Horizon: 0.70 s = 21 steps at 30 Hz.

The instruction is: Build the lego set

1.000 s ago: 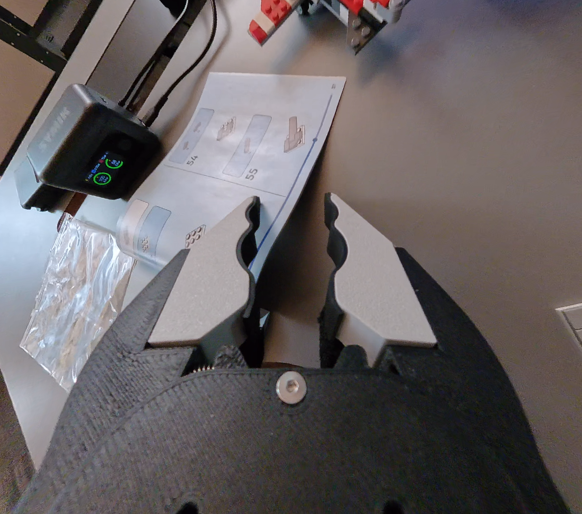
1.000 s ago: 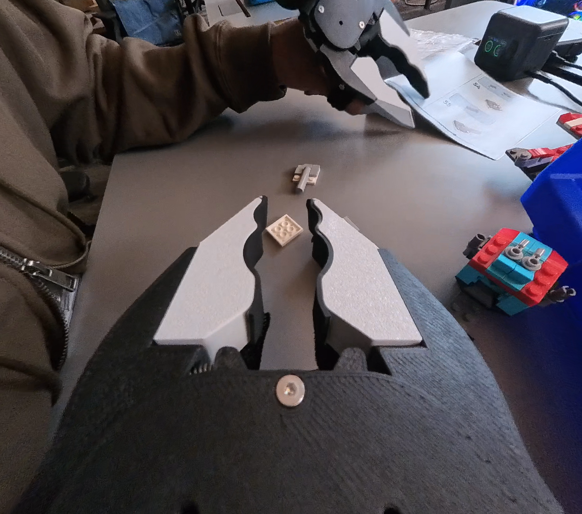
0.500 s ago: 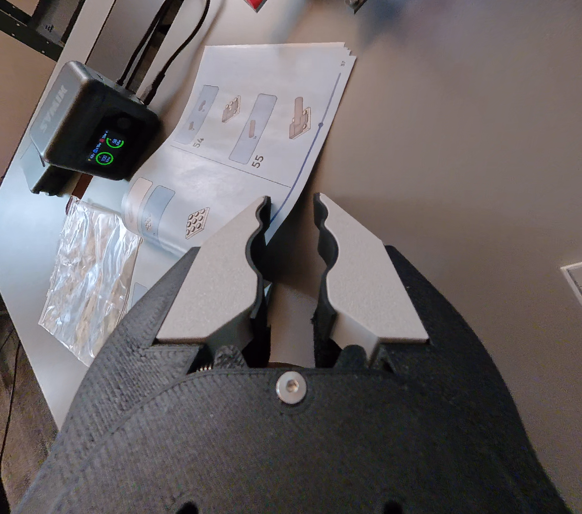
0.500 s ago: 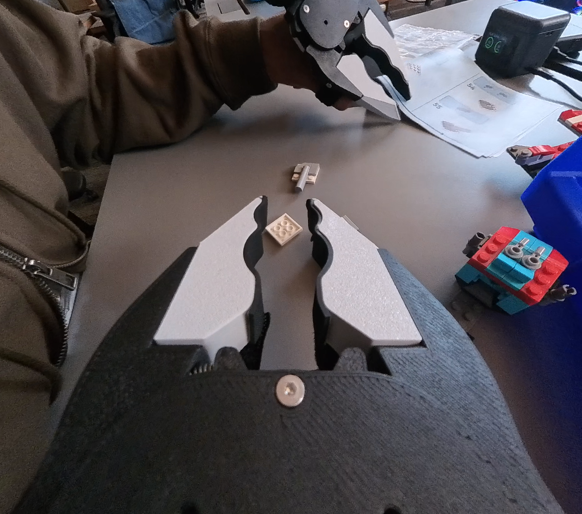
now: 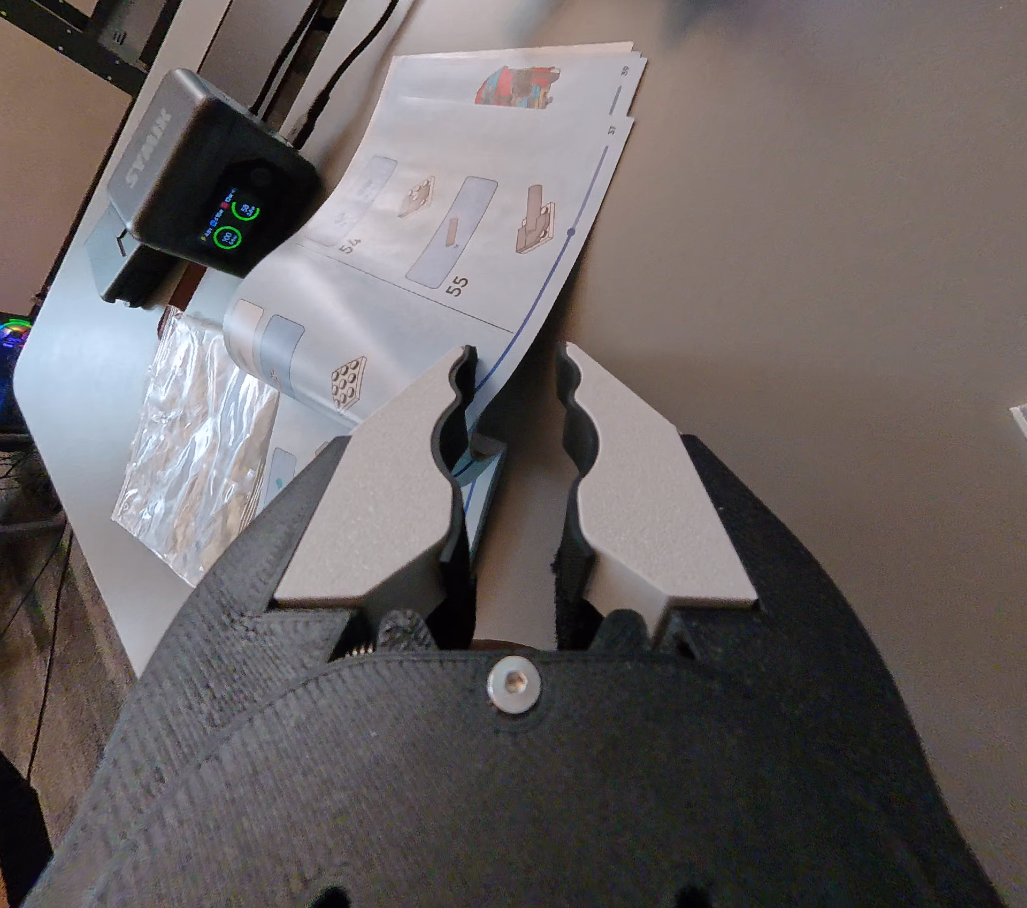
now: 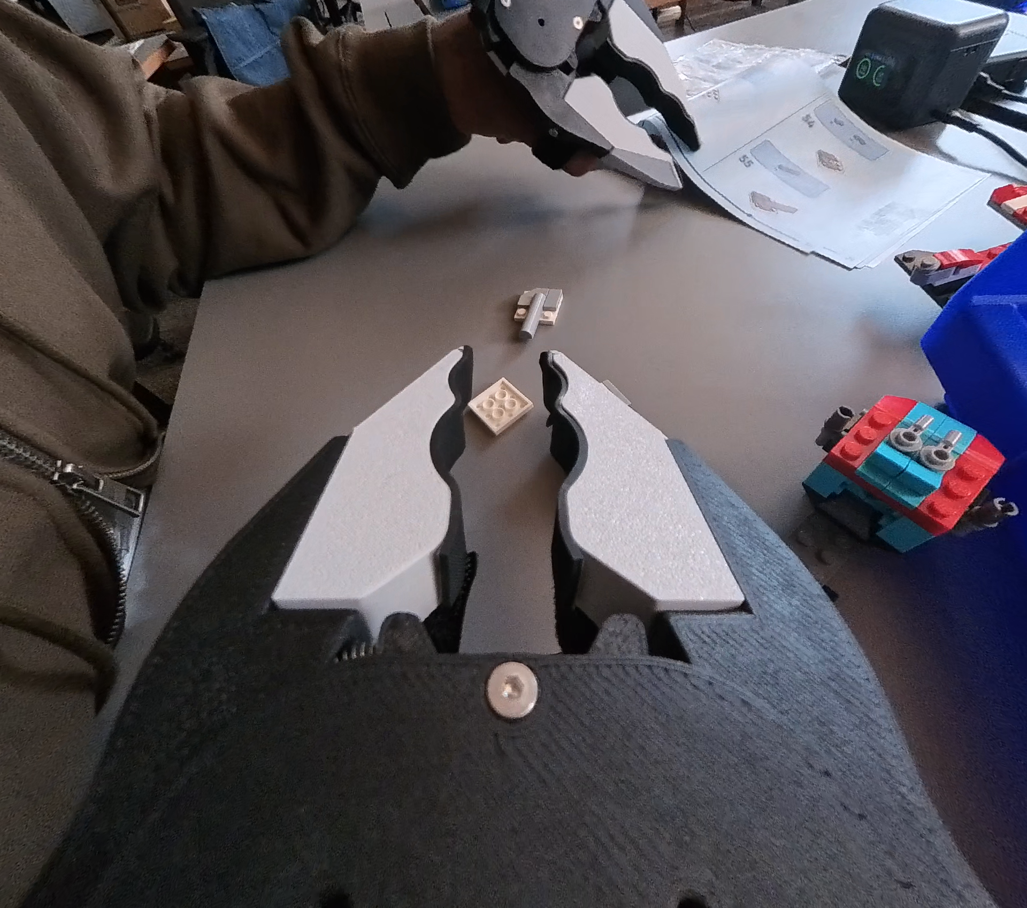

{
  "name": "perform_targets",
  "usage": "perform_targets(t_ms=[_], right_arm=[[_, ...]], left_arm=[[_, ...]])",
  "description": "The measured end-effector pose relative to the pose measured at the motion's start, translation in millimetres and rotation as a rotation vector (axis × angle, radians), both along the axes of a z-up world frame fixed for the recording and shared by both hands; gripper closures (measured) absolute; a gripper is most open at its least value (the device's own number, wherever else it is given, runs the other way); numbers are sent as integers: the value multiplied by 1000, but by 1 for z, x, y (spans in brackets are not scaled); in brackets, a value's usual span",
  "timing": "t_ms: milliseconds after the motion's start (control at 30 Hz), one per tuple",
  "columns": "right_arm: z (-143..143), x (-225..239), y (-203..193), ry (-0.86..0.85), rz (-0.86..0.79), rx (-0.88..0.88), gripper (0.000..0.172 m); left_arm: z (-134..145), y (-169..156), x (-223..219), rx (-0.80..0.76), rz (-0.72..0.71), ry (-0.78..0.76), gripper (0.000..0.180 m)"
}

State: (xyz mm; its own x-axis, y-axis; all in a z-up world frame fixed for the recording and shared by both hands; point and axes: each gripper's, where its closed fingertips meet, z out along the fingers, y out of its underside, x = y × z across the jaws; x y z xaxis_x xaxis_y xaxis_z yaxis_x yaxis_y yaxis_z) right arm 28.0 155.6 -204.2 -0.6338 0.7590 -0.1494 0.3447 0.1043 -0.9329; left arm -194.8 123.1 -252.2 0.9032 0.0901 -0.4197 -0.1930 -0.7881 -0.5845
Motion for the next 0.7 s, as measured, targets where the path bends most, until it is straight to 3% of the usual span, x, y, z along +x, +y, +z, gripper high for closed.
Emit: perform_targets(t_ms=[700], right_arm=[[-1, -1, 0, -2, -2, 4, 147]], left_arm=[[28, -49, -28, 82, 152, 16, 146]])
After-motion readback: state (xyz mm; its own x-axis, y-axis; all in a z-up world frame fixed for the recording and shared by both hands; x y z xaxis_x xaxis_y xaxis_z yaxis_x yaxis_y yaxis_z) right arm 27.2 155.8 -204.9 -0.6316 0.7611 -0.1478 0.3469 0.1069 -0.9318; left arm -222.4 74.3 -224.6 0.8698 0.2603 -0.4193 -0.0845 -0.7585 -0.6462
